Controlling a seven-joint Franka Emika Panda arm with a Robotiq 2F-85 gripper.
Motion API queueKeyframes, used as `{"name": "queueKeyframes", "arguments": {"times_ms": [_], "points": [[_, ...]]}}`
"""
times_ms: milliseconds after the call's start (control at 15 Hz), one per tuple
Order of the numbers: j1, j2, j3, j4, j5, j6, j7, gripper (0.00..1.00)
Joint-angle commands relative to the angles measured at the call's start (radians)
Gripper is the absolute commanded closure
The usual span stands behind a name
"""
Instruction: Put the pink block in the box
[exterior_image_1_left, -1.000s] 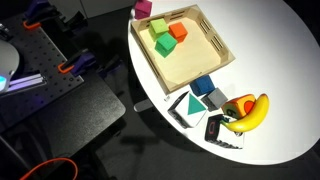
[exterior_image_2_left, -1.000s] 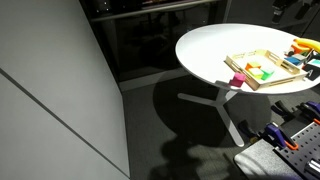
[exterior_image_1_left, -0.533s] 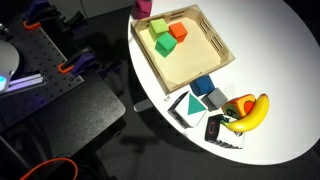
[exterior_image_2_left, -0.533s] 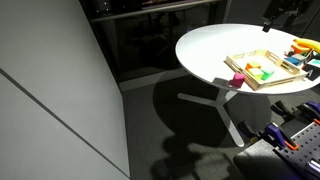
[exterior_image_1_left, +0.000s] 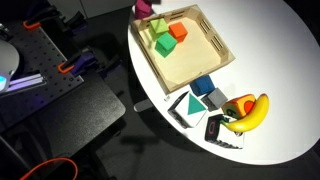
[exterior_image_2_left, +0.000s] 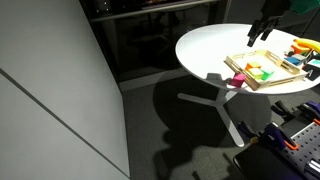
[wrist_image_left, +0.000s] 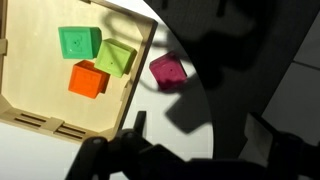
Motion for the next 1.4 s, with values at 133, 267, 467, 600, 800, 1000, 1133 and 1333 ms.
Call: {"name": "queueKeyframes", "arguments": {"times_ms": [133,267,467,600,800,1000,1133,1333], "points": [[0.012,0.137,-0.010,0.085,-0.013,0.032,-0.199,0.00],[0.007,0.115,-0.003,0.056,-0.001,0.030,-0.168,0.00],[0.005,0.149,-0.001,0.081,0.000,0.030,-0.183,0.00],[0.005,0.151,-0.001,0.084,0.000,0.030,-0.184,0.00],[0.008,0.189,0.003,0.100,-0.021,0.052,-0.171,0.00],[0.012,0.245,0.014,0.120,-0.036,0.067,-0.166,0.00],[0.014,0.290,0.022,0.136,-0.062,0.080,-0.158,0.00],[0.018,0.352,0.025,0.159,-0.116,0.104,-0.137,0.00]]}}
